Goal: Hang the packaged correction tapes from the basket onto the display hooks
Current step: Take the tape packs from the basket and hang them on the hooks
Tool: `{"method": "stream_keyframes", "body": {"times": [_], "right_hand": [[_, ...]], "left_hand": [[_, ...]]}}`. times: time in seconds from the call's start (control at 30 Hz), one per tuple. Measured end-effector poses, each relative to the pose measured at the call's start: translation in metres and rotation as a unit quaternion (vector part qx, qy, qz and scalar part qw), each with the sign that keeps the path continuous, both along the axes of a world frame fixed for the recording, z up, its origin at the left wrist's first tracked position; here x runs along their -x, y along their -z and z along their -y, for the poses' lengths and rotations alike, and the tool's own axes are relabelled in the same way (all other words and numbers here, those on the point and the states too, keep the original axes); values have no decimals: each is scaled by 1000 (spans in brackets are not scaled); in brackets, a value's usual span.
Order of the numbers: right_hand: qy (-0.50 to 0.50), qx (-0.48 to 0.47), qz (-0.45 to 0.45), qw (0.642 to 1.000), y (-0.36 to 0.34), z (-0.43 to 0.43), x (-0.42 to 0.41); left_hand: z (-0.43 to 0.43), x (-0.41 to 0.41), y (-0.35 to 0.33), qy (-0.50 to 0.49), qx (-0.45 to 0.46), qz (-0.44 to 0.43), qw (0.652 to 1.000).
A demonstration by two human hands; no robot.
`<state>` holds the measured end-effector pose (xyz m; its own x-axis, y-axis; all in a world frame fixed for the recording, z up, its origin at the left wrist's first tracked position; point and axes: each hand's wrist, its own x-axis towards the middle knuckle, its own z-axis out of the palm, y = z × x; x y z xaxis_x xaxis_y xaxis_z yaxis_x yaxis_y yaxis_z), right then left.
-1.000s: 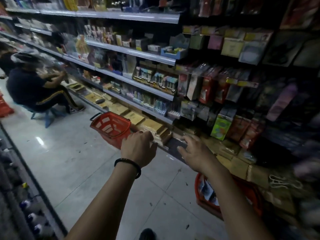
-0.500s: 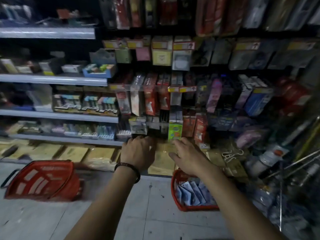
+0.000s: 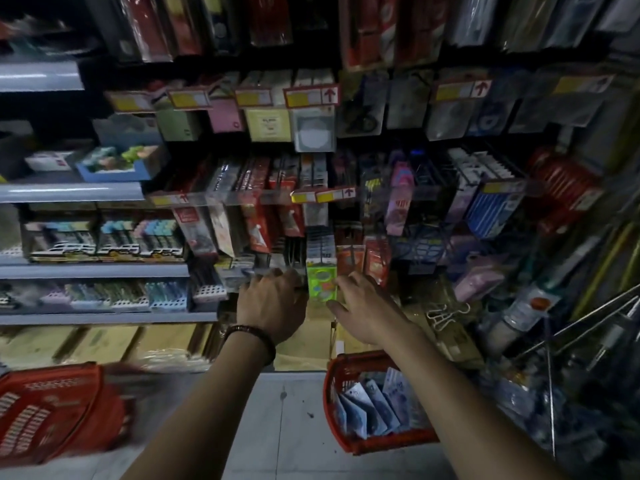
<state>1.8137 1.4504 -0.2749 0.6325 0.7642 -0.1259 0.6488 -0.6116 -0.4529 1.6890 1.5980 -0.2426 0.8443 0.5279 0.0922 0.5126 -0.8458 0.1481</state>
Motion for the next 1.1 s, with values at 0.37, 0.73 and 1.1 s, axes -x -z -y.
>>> {"method": "stream_keyframes", "body": {"times": [0.37,0.73,1.1], "right_hand": [[48,34,-16,998,17,-40,-34],[52,22,3,998,33,-48,-56],[-32,27,-5,999,79,-39,-134]], "left_hand": [[-41,-51,18,67,25,-15,997],[-49,-85,46,82,27,-2,996],[-19,-143,93,-5,5,-15,1000]]}}
